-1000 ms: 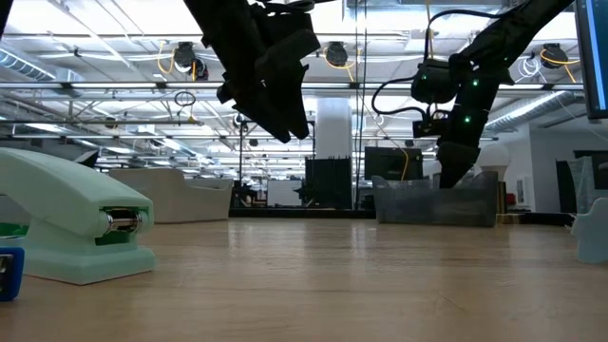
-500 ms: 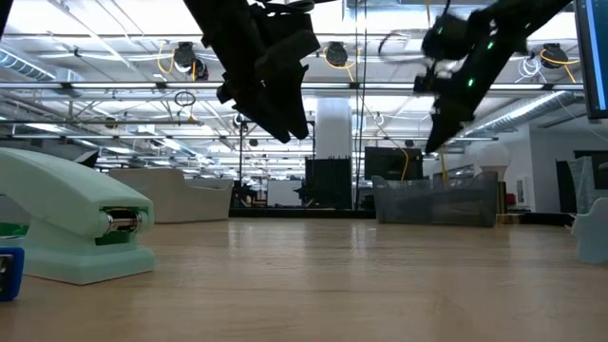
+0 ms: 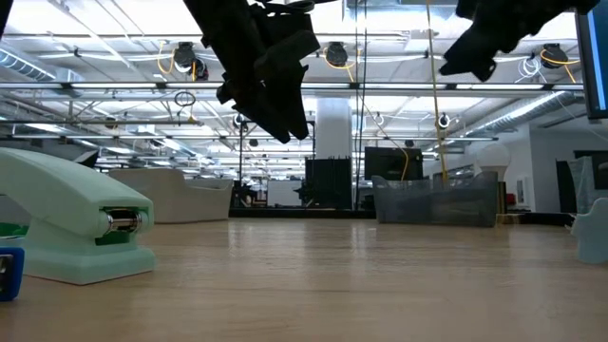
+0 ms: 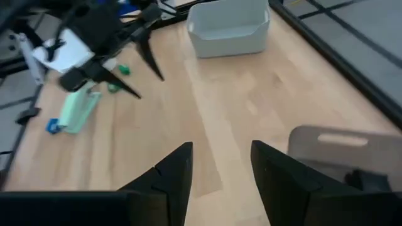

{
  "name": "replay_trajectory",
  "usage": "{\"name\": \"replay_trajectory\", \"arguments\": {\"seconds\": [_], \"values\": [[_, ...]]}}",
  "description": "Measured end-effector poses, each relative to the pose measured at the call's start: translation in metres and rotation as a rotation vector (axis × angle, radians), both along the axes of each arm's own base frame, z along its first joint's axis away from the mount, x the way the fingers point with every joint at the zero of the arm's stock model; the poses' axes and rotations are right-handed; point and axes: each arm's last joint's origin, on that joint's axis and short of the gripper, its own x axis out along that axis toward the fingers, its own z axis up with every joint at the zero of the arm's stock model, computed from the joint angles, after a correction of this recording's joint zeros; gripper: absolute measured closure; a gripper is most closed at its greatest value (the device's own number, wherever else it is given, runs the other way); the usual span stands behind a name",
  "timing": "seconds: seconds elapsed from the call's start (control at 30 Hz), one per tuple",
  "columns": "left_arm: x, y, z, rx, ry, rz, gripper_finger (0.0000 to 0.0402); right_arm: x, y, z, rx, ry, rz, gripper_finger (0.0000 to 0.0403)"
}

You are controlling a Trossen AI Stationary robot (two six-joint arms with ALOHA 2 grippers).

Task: Pick and place Stapler, Stapler remover, tape
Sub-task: Put the light green stapler into the black bin

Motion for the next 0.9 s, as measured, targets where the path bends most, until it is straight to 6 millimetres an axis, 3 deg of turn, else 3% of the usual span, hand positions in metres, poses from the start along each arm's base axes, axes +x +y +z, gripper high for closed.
{"name": "replay_trajectory", "arguments": {"seconds": [0.3, 0.5, 0.73, 0.9], "values": [[0.001, -0.003, 0.000, -0.087, 0.004, -0.054, 0.0178, -0.038, 0.015, -0.003, 0.047, -0.078, -0.059, 0.0250], [0.007, -0.005, 0.003, -0.156, -0.073, -0.069, 0.0179, -0.055, 0.022, -0.019, 0.072, -0.158, -0.091, 0.0250], [0.007, -0.009, 0.003, -0.165, -0.046, -0.173, 0.0179, -0.058, 0.023, -0.046, 0.091, -0.280, -0.104, 0.0250], [-0.002, -0.029, 0.018, -0.064, 0.117, -0.331, 0.0179, -0.054, 0.022, -0.062, 0.113, -0.363, -0.113, 0.0250]]}}
